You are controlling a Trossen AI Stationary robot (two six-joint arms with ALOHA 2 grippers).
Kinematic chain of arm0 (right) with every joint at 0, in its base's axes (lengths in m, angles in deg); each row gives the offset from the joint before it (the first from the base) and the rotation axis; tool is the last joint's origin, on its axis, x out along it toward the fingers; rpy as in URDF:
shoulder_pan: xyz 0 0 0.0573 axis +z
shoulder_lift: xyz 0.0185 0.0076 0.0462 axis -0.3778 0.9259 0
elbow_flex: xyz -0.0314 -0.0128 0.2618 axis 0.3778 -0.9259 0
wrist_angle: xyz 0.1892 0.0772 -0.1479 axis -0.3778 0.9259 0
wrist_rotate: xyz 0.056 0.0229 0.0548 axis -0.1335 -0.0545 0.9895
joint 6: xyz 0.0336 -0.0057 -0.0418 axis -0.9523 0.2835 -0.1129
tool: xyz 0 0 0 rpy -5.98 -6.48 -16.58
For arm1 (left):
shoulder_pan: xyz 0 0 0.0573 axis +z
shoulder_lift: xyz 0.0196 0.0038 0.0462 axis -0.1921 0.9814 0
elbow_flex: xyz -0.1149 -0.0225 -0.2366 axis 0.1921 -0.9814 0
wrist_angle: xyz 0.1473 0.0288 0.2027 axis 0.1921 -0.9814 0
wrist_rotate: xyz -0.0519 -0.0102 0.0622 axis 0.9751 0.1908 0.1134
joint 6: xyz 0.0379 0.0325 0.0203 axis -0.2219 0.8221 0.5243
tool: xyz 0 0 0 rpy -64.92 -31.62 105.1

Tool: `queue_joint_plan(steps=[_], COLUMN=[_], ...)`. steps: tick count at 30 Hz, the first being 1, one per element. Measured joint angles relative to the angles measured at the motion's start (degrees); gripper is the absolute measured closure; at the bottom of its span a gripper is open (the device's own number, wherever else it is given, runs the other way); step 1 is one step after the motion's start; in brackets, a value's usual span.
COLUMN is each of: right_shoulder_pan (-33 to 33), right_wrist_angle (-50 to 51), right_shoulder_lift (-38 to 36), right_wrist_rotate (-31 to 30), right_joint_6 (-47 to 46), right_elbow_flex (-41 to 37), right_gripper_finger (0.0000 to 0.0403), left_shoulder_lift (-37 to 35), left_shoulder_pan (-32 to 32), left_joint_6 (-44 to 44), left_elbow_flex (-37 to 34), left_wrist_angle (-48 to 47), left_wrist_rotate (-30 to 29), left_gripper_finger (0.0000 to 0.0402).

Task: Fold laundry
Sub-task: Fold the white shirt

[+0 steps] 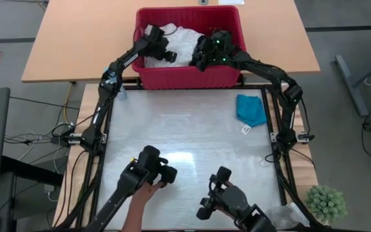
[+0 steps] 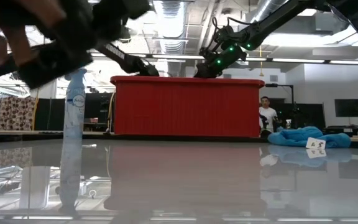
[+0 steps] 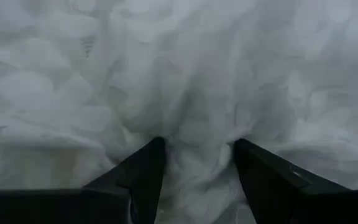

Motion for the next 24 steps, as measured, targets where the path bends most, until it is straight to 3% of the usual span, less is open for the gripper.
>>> queue_joint_plan(steps=[5,10,17,24], right_shoulder_pan=[0.1,-0.1,-1.0,-2.8], right_wrist_angle=[0.5,3.6,4.4,4.4], right_shoulder_lift=[-0.1,-0.1,-0.3,-0.3], right_wrist_rotate=[0.0,-0.1,-5.0,-5.5], right_joint_6=[0.0,0.0,-0.1,-0.3], right_elbow_flex=[0.2,2.5,3.9,3.9], right_gripper_finger=[0.0168,0.0168,0.0170,0.0170], left_shoulder_lift=[2.9,3.4,-0.5,-8.0], left_shoulder_pan=[0.1,0.6,1.2,2.0], left_joint_6=[-2.7,-9.3,-17.4,-19.9], left_elbow_flex=[0.1,0.2,0.0,0.0], left_wrist_angle=[-1.4,2.5,11.5,21.1], left_wrist_rotate=[2.2,6.0,13.7,15.9], left_gripper_finger=[0.0252,0.0382,0.0398,0.0400])
